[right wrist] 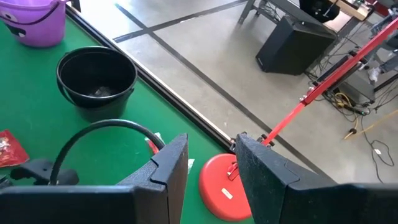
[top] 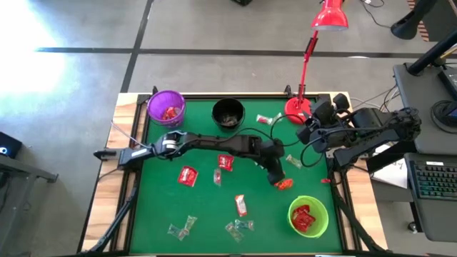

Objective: Sort candy
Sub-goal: Put the top left orange chocolate bar into the purple bucket

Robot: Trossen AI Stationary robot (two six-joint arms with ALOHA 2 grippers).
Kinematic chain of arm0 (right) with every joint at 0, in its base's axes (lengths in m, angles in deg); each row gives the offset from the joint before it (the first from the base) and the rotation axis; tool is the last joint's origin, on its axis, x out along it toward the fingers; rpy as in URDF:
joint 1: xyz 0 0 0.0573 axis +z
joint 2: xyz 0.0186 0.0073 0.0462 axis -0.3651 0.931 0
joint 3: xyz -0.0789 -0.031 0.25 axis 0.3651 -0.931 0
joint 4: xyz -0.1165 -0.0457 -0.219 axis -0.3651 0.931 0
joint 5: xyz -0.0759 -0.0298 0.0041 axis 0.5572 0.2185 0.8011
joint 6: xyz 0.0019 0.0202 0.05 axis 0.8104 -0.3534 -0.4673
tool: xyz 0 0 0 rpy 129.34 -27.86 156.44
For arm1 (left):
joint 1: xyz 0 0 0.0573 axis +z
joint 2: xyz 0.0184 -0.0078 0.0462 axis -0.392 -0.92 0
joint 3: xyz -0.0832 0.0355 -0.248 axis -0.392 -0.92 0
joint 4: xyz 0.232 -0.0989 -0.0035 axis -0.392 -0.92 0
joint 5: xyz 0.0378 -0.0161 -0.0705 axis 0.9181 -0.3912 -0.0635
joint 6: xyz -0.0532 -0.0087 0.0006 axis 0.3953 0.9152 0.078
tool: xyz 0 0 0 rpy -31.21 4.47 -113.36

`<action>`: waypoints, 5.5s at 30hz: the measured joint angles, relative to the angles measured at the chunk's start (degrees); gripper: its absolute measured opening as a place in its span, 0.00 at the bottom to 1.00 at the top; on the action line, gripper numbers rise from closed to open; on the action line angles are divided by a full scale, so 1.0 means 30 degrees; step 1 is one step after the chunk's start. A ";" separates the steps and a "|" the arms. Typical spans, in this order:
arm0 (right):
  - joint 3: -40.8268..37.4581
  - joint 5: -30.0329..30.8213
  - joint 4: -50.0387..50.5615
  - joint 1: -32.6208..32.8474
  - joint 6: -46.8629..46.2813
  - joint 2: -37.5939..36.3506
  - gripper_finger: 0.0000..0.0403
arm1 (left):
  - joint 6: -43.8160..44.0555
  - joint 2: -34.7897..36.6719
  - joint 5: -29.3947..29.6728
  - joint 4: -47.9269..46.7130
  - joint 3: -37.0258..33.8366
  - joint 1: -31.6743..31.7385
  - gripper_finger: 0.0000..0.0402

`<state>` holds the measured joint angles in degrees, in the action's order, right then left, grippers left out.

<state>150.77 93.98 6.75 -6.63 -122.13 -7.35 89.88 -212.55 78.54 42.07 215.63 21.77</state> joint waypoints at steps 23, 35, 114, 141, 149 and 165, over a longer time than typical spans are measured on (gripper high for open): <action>-0.0015 -0.0590 -0.0696 0.0022 -0.0051 0.0001 0.32 | 0.1134 -0.1610 -0.1670 0.3123 -0.0188 -0.0305 0.38; -0.0015 -0.0592 -0.0681 0.0022 -0.0028 0.0001 0.32 | 0.1199 -0.2142 -0.0402 0.2550 -0.0248 -0.0297 0.38; -0.0102 0.0582 -0.0177 -0.0066 0.0927 -0.0035 0.32 | -0.8327 0.6810 0.8248 -1.3019 0.1259 0.3999 0.02; -0.0124 0.2110 -0.0252 -0.0197 0.0342 -0.0035 0.32 | -0.8120 1.2936 0.9156 -1.7665 0.0678 0.5815 0.02; -0.0146 0.1570 -0.0245 -0.0197 0.0299 -0.0035 0.32 | -0.7802 1.5915 0.8528 -1.7596 -0.3072 0.5815 0.02; -0.0153 0.1428 -0.0259 -0.0197 0.0306 -0.0035 0.32 | -0.5579 2.1769 1.0872 -1.2452 -1.4734 0.7144 0.02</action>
<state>150.31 98.27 5.97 -7.22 -121.21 -7.45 73.14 -147.24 111.16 4.72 171.42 43.21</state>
